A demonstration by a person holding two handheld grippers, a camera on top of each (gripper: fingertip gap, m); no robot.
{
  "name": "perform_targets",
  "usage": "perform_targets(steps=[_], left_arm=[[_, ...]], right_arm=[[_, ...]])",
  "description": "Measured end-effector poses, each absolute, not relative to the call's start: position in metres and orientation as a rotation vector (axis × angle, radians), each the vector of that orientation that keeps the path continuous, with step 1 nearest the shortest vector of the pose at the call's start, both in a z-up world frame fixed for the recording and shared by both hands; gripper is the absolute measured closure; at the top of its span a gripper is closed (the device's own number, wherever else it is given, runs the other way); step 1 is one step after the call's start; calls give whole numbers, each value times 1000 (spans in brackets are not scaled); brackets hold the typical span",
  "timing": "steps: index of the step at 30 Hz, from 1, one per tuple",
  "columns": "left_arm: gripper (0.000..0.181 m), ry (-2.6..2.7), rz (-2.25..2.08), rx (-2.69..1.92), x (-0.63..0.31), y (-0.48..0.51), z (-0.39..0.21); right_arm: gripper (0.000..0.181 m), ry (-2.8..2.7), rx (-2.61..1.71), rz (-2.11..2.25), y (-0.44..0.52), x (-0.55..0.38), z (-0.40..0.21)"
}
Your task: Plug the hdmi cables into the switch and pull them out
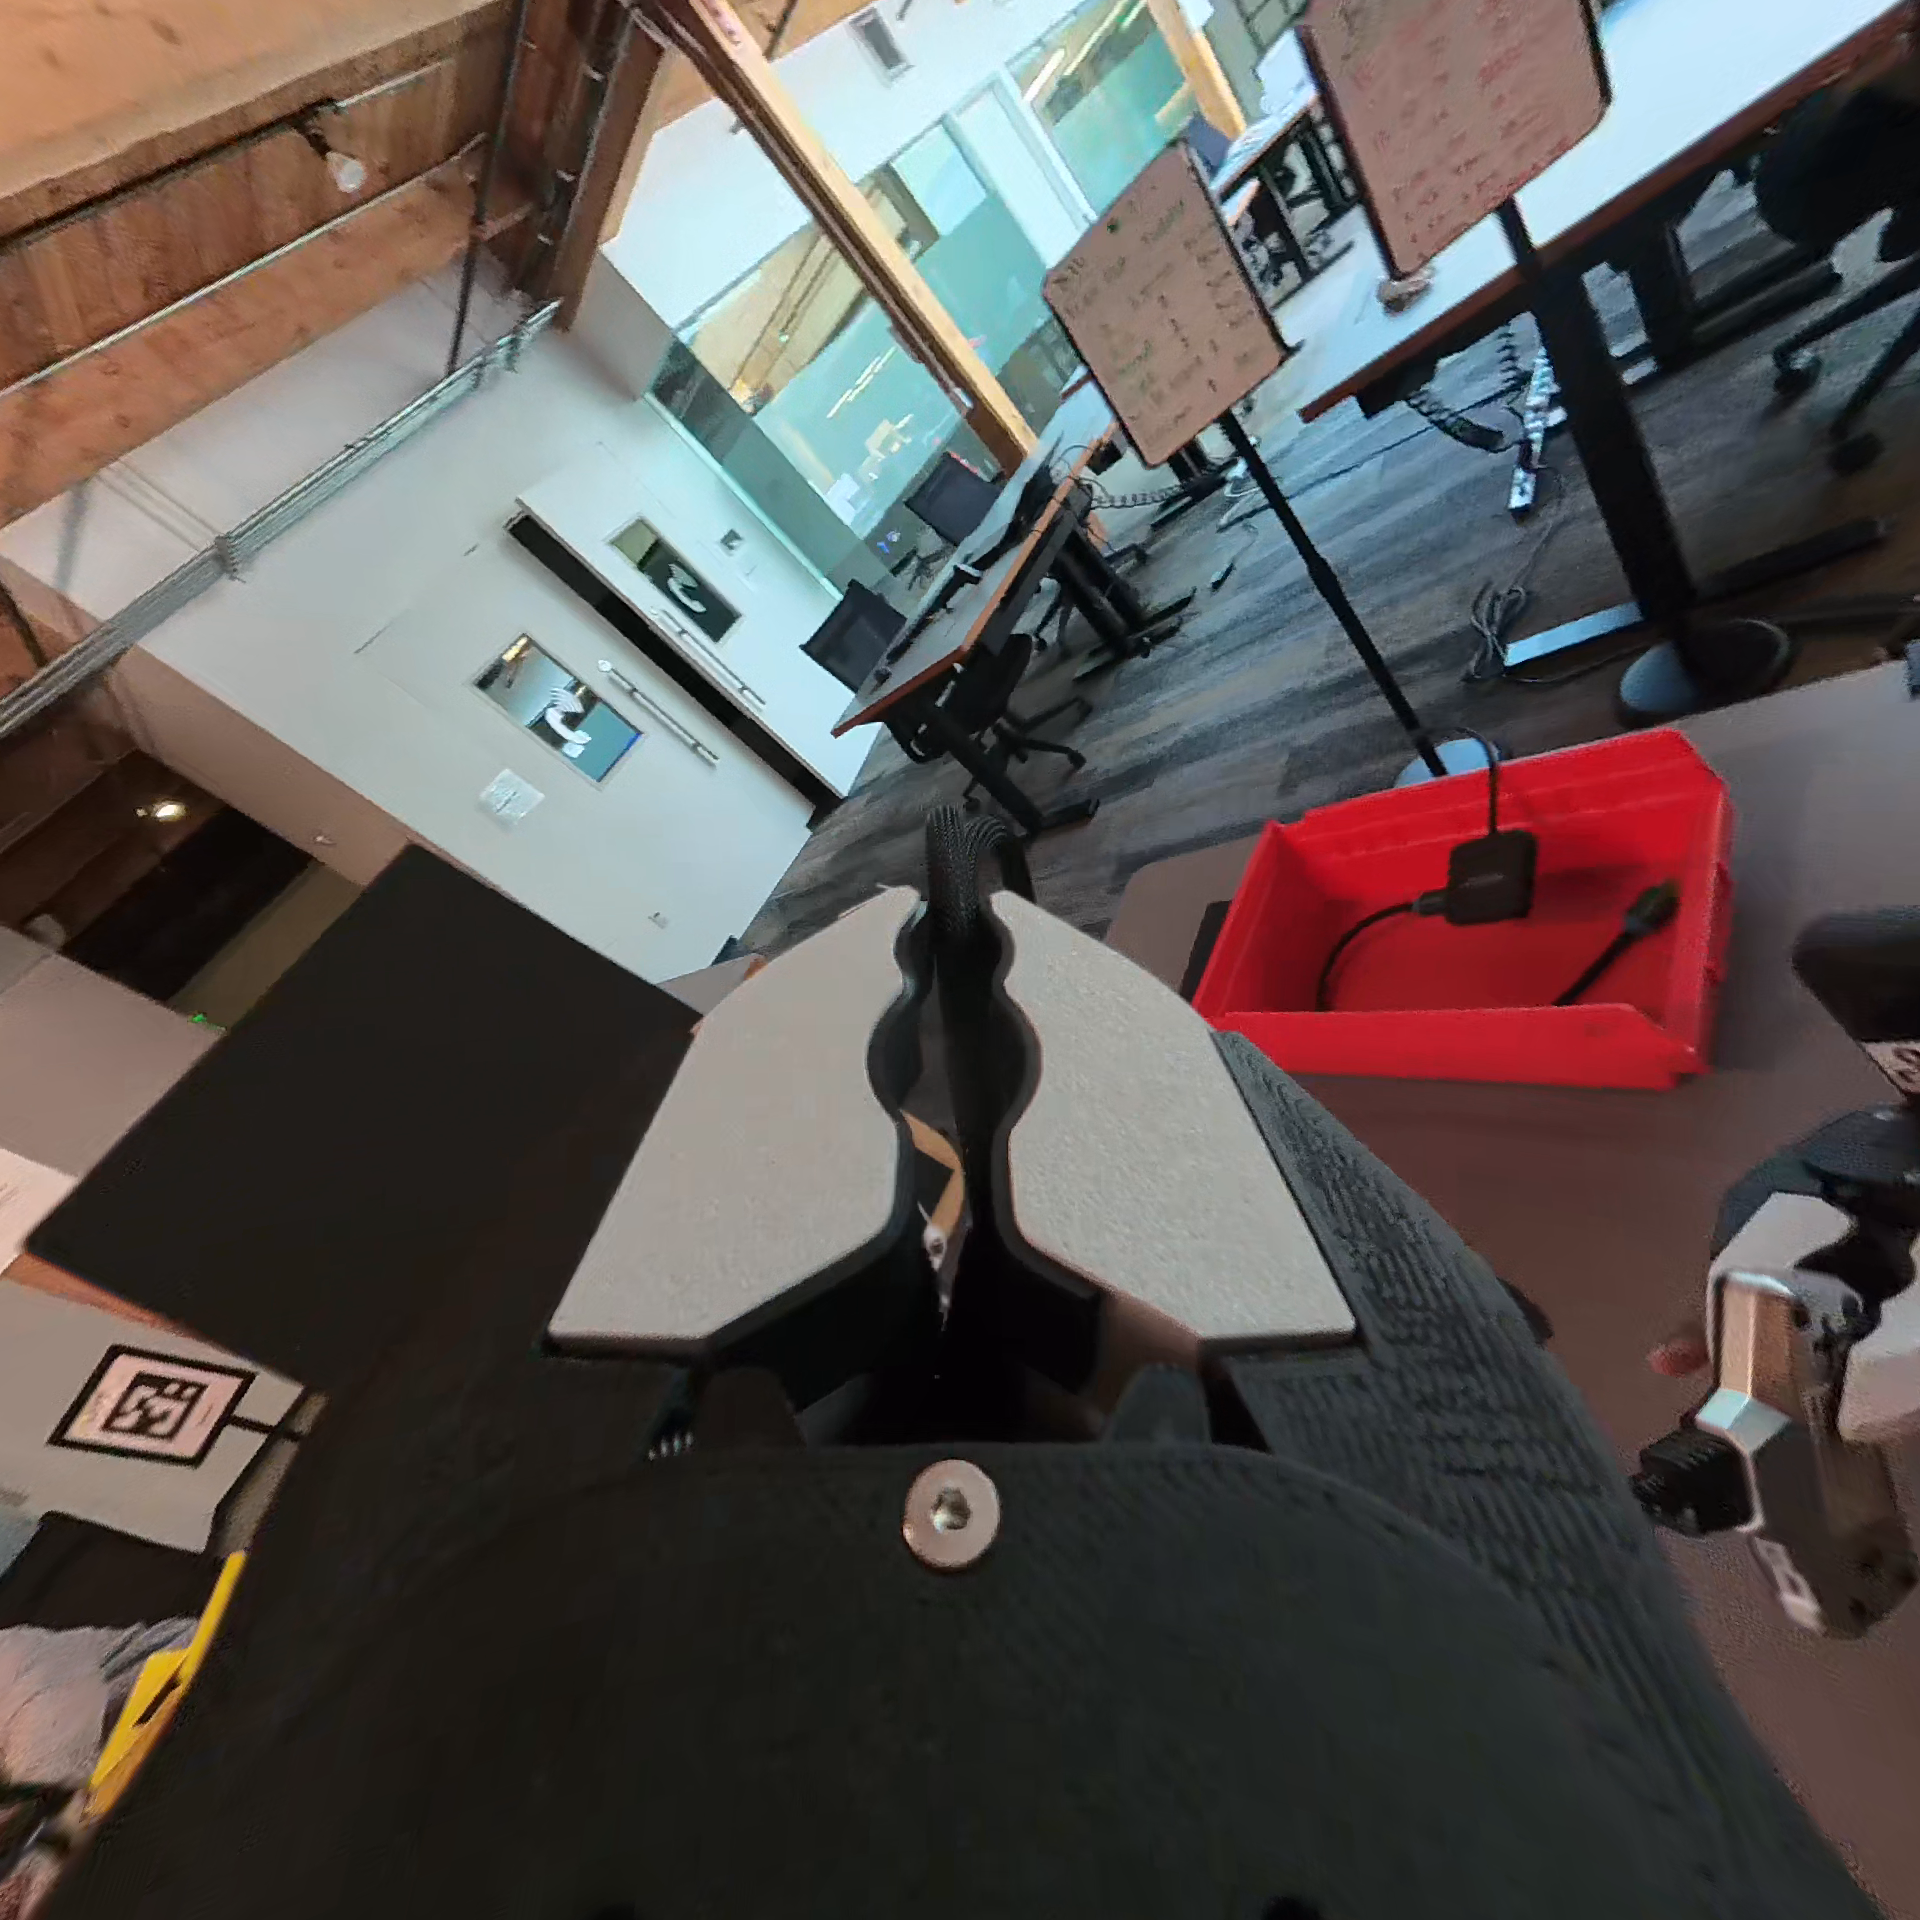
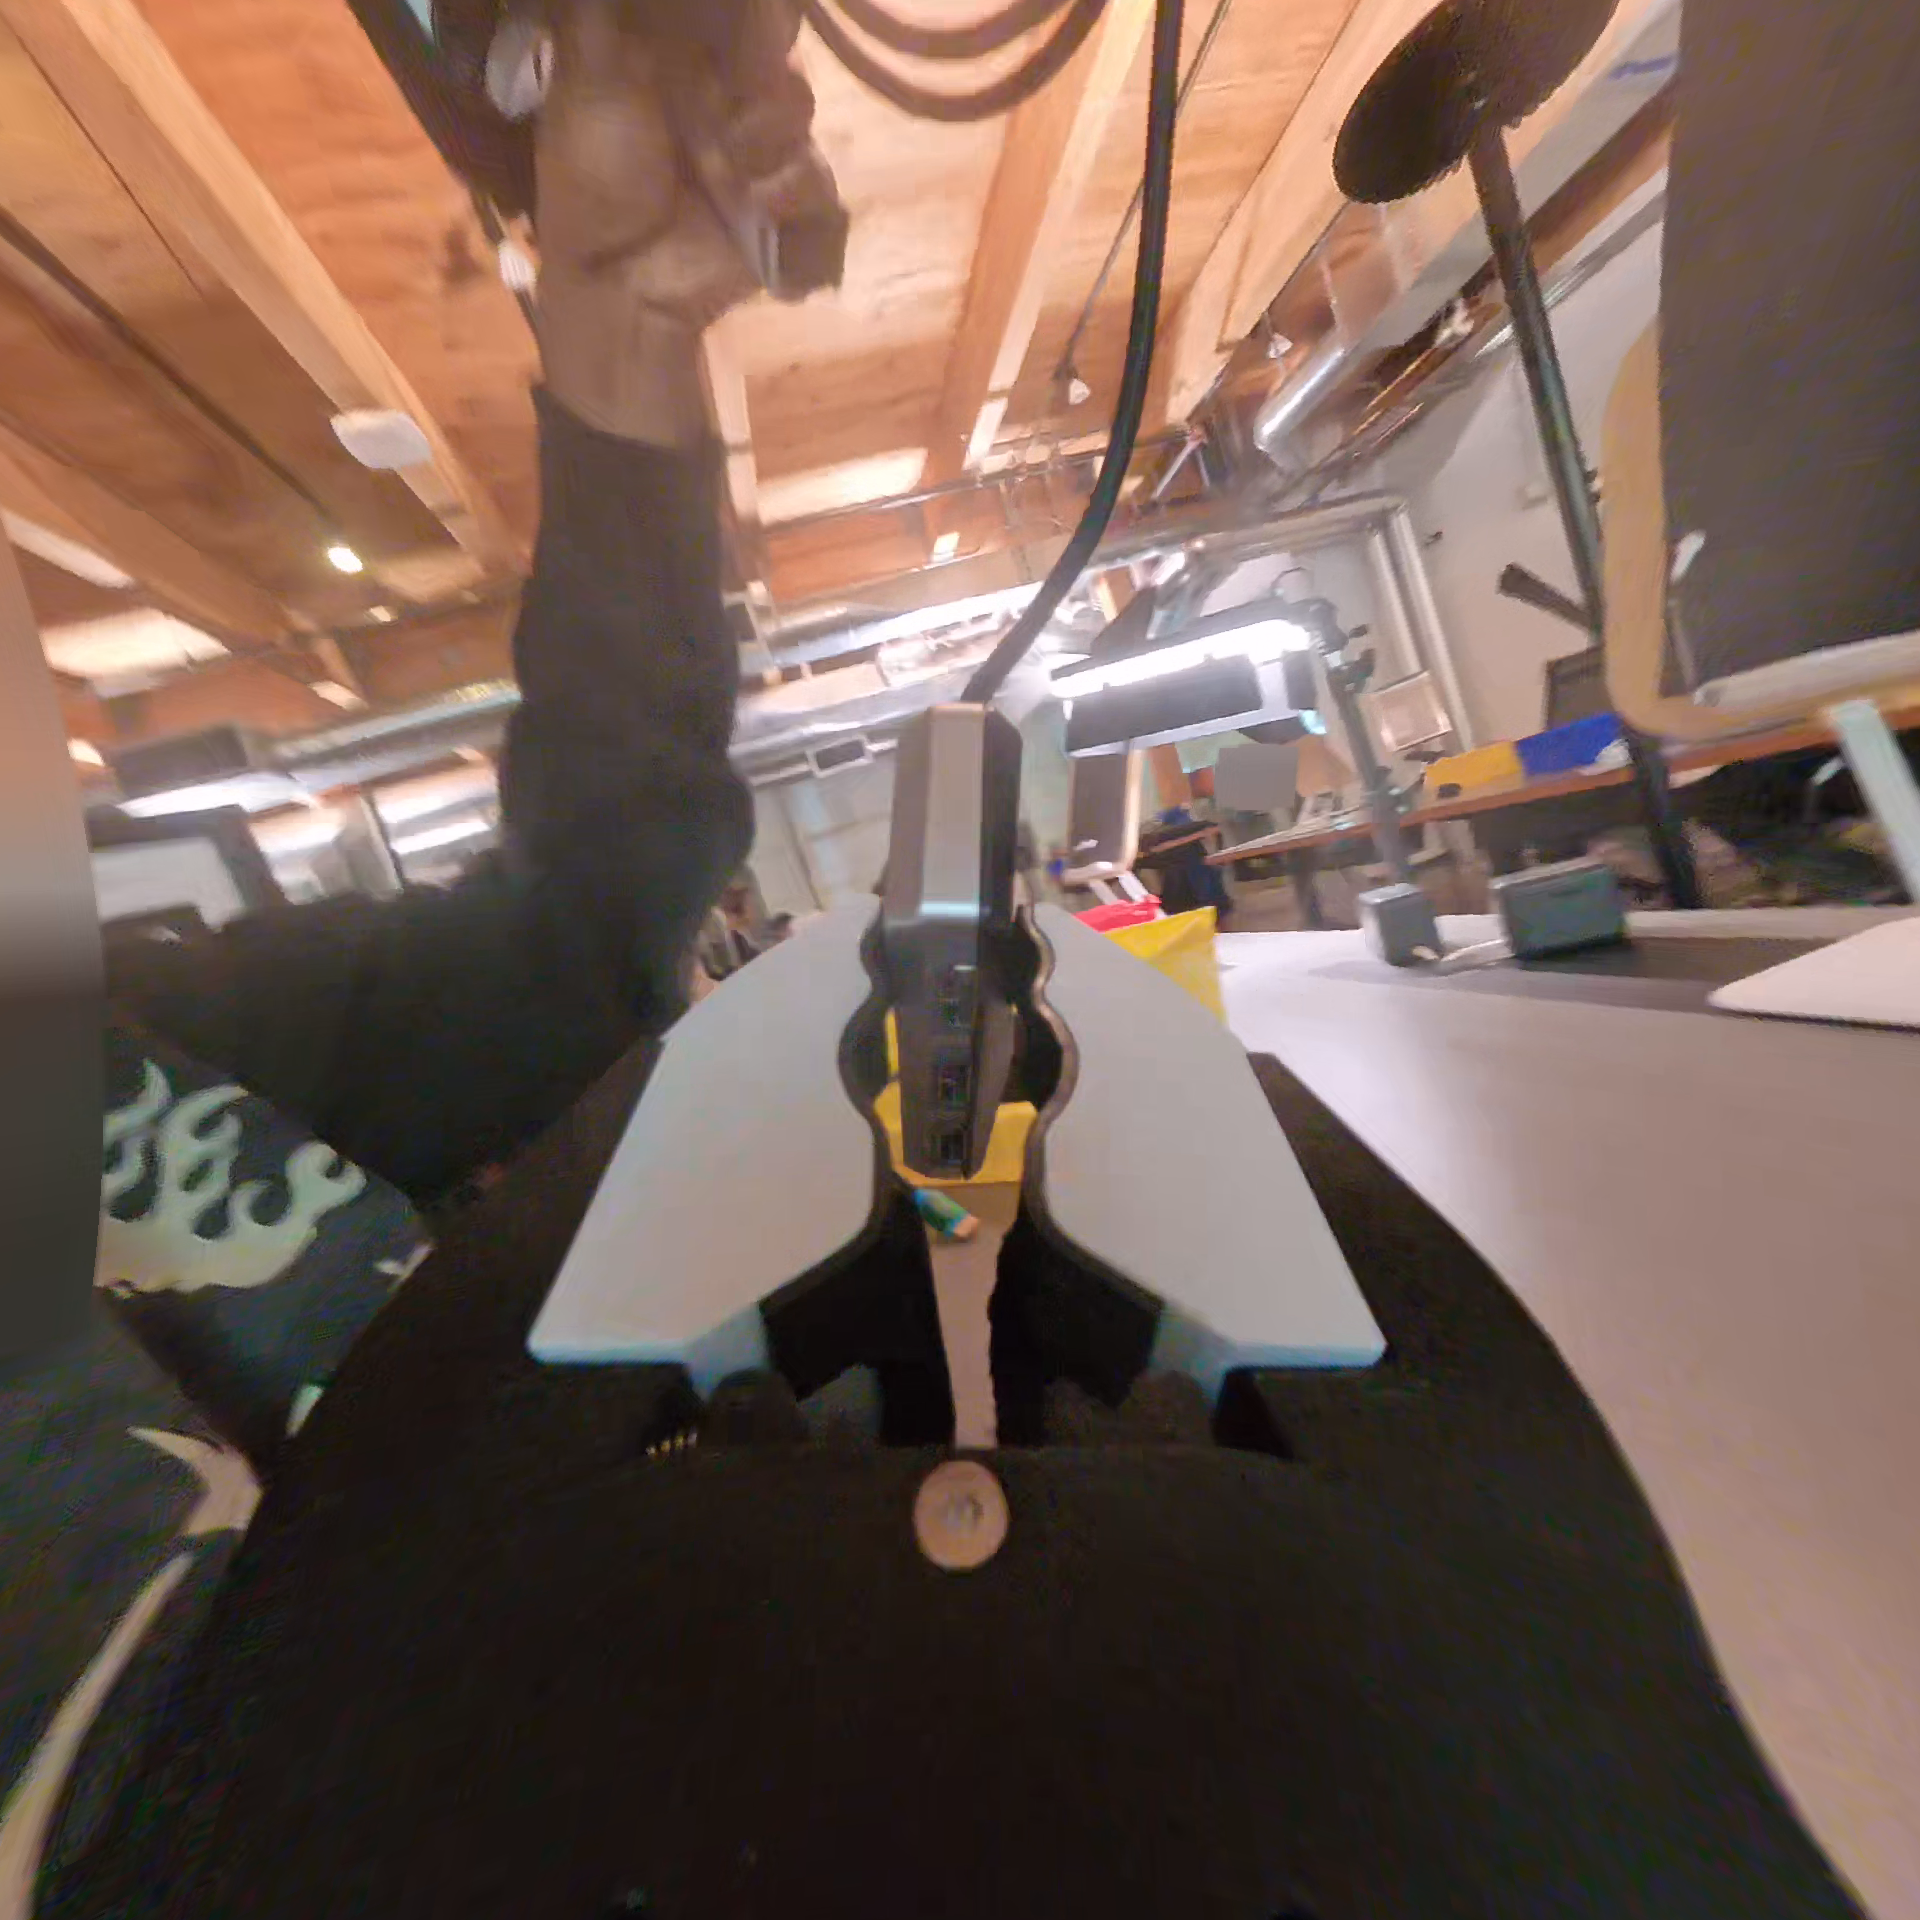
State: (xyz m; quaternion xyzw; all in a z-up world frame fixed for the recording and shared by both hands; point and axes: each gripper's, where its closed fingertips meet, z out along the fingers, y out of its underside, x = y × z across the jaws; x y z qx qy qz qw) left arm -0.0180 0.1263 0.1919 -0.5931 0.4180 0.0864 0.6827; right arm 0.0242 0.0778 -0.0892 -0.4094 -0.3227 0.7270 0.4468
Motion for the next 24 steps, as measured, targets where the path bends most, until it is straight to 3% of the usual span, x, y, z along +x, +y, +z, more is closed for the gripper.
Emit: perform_targets(steps=[6,11,13,16,24], left_arm=[[168,980,163,-1472,-32,160,97],[77,882,77,-1490,-42,147,56],[60,820,65,-1441,-42,124,49],[66,638,20,-1298,-36,80,33],[109,63,-577,-1260,-15,-6,-85]], right_arm=[[160,-632,-1157,2100,95,25,-96],[158,-523,-1189,2161,107,29,-98],[160,-466,-1219,2167,115,30,-101],[160,-422,-1243,2154,122,30,-104],[160,-354,-1247,2117,120,26,-102]])
